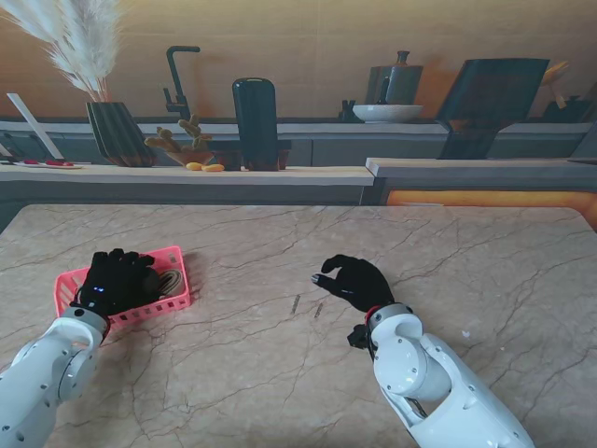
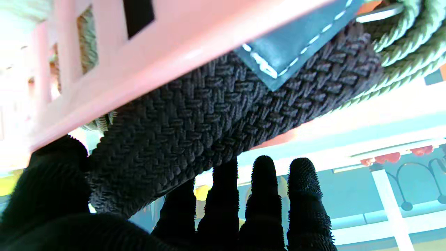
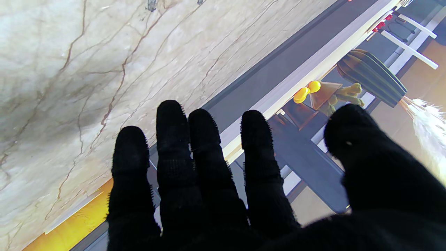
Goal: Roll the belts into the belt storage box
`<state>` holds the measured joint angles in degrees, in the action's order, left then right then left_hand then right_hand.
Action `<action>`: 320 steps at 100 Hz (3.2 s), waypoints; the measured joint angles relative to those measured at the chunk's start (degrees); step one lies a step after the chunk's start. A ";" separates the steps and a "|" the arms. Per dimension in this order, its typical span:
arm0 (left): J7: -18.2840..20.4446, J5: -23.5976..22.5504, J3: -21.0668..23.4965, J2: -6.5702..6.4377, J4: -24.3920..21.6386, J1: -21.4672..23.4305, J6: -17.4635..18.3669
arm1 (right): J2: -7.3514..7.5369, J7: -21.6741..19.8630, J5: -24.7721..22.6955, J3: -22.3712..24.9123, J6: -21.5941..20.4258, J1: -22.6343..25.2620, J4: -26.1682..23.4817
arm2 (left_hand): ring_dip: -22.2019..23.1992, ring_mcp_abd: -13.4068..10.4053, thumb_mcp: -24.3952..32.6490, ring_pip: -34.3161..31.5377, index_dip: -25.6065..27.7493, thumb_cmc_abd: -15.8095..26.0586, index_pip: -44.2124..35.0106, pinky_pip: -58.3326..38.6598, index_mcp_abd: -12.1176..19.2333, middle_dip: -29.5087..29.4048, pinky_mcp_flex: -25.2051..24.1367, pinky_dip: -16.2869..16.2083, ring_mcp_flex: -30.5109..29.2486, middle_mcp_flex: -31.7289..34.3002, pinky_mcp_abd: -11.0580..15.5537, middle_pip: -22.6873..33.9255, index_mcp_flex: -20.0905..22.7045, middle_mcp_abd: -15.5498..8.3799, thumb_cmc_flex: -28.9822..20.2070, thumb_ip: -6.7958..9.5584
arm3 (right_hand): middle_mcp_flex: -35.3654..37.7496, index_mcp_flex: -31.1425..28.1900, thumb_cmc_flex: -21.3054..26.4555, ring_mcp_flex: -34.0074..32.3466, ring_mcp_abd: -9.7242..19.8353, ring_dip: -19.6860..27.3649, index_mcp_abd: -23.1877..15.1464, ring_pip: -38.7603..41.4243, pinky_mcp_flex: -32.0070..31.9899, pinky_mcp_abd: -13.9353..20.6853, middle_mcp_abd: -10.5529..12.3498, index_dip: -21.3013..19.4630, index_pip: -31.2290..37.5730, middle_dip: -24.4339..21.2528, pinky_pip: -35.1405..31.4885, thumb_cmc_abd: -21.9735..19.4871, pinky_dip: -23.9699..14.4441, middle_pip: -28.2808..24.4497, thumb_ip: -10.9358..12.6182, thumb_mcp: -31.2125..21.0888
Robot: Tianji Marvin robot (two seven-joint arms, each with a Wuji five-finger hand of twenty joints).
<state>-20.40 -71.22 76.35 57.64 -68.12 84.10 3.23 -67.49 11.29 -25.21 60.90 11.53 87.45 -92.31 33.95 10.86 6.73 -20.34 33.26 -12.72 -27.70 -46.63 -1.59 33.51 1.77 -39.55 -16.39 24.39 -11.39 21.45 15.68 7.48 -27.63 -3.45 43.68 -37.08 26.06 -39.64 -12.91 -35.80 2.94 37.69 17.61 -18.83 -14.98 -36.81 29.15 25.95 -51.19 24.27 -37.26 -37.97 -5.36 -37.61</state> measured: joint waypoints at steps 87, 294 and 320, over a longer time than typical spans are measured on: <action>7.71 4.21 3.59 1.11 -5.97 3.47 3.07 | -0.19 0.70 0.12 0.12 0.20 0.01 0.08 | -16.09 0.55 -5.21 11.46 -11.09 0.36 13.19 33.43 -1.15 -17.07 0.04 22.92 5.89 -5.65 4.33 -13.48 1.09 3.63 -0.15 1.06 | 0.52 0.00 1.57 -0.17 0.00 -0.02 -0.08 0.64 0.00 0.03 0.00 0.00 0.63 0.25 -0.29 -0.57 0.00 -0.29 1.15 0.00; 16.92 45.54 -1.68 6.26 -18.77 5.77 23.74 | 0.83 3.71 -2.63 4.68 -23.16 5.18 -0.76 | -14.14 3.96 12.63 10.46 -11.12 -9.47 14.77 24.95 -2.78 -16.06 7.00 19.98 -3.15 2.16 -1.86 -14.83 6.22 5.20 -0.66 0.97 | -10.24 13.25 -1.08 4.33 4.68 9.22 -1.57 -18.19 -0.93 6.68 3.75 1.56 -2.30 -2.57 13.88 8.21 4.79 7.90 1.06 2.04; 14.86 44.04 -1.05 6.64 -18.65 5.99 25.00 | 0.95 2.14 -1.57 5.40 -30.23 5.01 0.20 | -14.26 3.96 20.07 10.50 -11.84 -11.63 14.79 26.26 -2.67 -16.08 7.01 19.98 -2.84 0.94 -1.63 -14.91 4.27 4.93 1.77 0.96 | -16.06 17.63 -2.52 10.16 6.87 15.38 -3.57 -26.03 -2.46 10.46 5.70 3.15 -2.59 -5.77 19.98 9.53 6.76 13.32 1.06 2.73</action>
<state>-5.54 -27.17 75.30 64.29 -86.76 90.09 28.23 -66.54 13.43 -26.78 66.30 -18.70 92.46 -92.11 19.68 14.81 26.80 -9.84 21.42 -24.35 -12.91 -20.37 -4.27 17.43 8.78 -19.57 -19.23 25.33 -13.02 6.53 19.95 12.42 -25.86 -2.50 27.62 -19.45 23.54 -29.49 -6.04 -20.43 -0.63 11.66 15.15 -8.37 -9.28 -33.66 26.57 20.19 -31.20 33.79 -30.50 -24.65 -4.30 -34.88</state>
